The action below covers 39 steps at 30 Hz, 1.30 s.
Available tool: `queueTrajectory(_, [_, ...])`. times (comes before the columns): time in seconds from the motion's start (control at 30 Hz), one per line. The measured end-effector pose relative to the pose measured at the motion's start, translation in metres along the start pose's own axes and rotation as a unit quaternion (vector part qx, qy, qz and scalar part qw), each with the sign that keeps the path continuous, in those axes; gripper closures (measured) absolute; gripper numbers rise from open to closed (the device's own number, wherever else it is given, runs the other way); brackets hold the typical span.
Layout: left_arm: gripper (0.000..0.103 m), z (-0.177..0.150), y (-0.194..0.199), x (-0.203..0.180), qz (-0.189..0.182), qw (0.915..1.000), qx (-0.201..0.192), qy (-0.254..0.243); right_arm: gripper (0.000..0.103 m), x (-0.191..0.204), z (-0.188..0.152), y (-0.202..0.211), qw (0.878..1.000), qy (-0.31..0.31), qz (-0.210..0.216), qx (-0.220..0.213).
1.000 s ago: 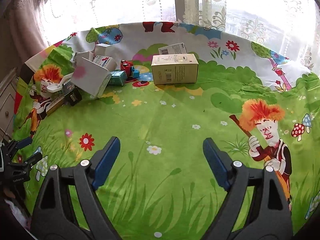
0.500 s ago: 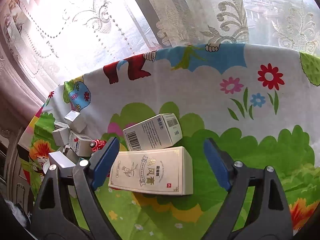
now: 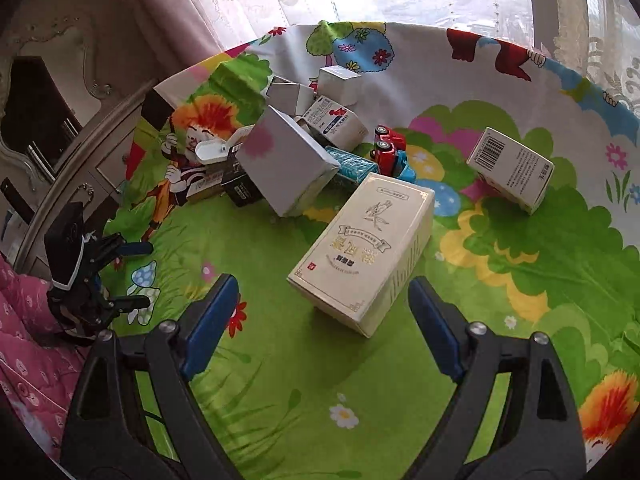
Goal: Organize rigid objects
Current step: 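Return both grippers to the pile and grasp the cream medicine box with the right, then grasp the DING ZHI DENTAL box with the left gripper while the right holds its box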
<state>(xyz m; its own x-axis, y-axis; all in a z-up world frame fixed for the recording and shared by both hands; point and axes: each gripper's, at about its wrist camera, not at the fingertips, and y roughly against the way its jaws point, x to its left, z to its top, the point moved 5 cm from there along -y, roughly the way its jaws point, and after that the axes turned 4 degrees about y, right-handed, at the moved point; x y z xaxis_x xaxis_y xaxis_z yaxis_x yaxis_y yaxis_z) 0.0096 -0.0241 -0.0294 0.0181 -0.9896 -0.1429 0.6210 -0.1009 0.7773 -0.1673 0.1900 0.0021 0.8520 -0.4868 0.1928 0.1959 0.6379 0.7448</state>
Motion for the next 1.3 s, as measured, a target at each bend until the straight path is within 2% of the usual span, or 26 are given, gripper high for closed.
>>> queueTrajectory(0.07, [0.005,0.0,0.001,0.0,-0.002,1.0,-0.001,0.002,0.014,0.0,0.008,-0.017,0.999,0.004,-0.051,0.013])
queueTrajectory(0.23, [0.005,0.0,0.002,0.002,0.0,0.9999,-0.004,0.011,0.014,-0.012,0.023,-0.058,0.991,-0.06,-0.105,0.049])
queueTrajectory(0.3, [0.005,0.0,0.002,0.002,0.002,0.9999,-0.004,0.011,0.015,-0.012,0.018,-0.064,0.984,-0.068,-0.15,0.073])
queueTrajectory(0.37, [0.005,-0.001,0.002,0.002,0.003,0.9999,-0.003,0.009,0.033,-0.006,0.009,-0.067,0.974,-0.052,-0.203,0.091])
queueTrajectory(0.4, [0.004,0.0,0.001,0.002,0.004,1.0,-0.002,0.008,0.047,-0.003,0.003,-0.063,0.971,-0.052,-0.214,0.089])
queueTrajectory(0.53, [0.001,-0.001,-0.002,-0.002,0.011,0.9999,0.006,-0.005,0.048,0.016,-0.032,-0.028,0.97,-0.081,-0.224,0.056])
queueTrajectory(0.67, [0.0,-0.003,-0.006,-0.008,0.039,0.9987,0.016,-0.029,0.048,0.043,-0.076,0.009,0.963,-0.098,-0.249,0.036])
queueTrajectory(0.8, [0.0,0.003,-0.007,0.001,0.055,0.9982,0.023,-0.013,0.048,0.065,-0.112,0.027,0.959,-0.131,-0.249,0.032])
queueTrajectory(0.87, [0.001,0.018,-0.011,0.009,0.08,0.9962,0.025,-0.022,0.048,0.073,-0.128,0.029,0.958,-0.152,-0.24,0.029])
queueTrajectory(0.93, [0.002,0.046,-0.013,0.019,0.112,0.9926,-0.002,-0.046,0.048,0.082,-0.138,0.03,0.956,-0.151,-0.249,0.021])
queueTrajectory(0.97, [0.002,0.059,-0.018,0.022,0.109,0.9922,-0.011,-0.06,0.048,0.084,-0.139,0.031,0.956,-0.146,-0.253,0.02])
queueTrajectory(1.03, [0.003,0.082,-0.036,0.031,0.12,0.9894,-0.005,-0.082,0.047,0.091,-0.144,0.032,0.955,-0.14,-0.262,0.015])
queueTrajectory(1.07, [0.011,0.091,-0.046,0.036,0.124,0.9886,0.002,-0.086,0.047,0.092,-0.145,0.032,0.954,-0.139,-0.264,0.011])
queueTrajectory(1.1, [0.025,0.099,-0.055,0.041,0.118,0.9892,0.01,-0.086,0.047,0.092,-0.146,0.032,0.954,-0.141,-0.265,0.008])
queueTrajectory(1.13, [0.032,0.105,-0.062,0.046,0.104,0.9912,0.02,-0.08,0.047,0.092,-0.147,0.033,0.954,-0.142,-0.264,0.003])
queueTrajectory(1.17, [0.044,0.109,-0.07,0.052,0.088,0.9933,0.029,-0.07,0.047,0.093,-0.148,0.034,0.954,-0.143,-0.264,-0.002])
queueTrajectory(1.2, [0.053,0.112,-0.072,0.056,0.06,0.9964,0.025,-0.054,0.047,0.093,-0.149,0.034,0.954,-0.142,-0.265,-0.007])
queueTrajectory(1.23, [0.058,0.112,-0.073,0.058,0.04,0.9981,0.03,-0.036,0.047,0.094,-0.149,0.035,0.954,-0.14,-0.267,-0.011])
queueTrajectory(1.27, [0.07,0.11,-0.07,0.057,0.031,0.9987,0.032,-0.027,0.047,0.095,-0.15,0.035,0.953,-0.14,-0.267,-0.011])
queueTrajectory(1.3, [0.071,0.105,-0.065,0.051,0.02,0.9988,0.034,-0.028,0.047,0.095,-0.15,0.036,0.953,-0.141,-0.267,-0.012])
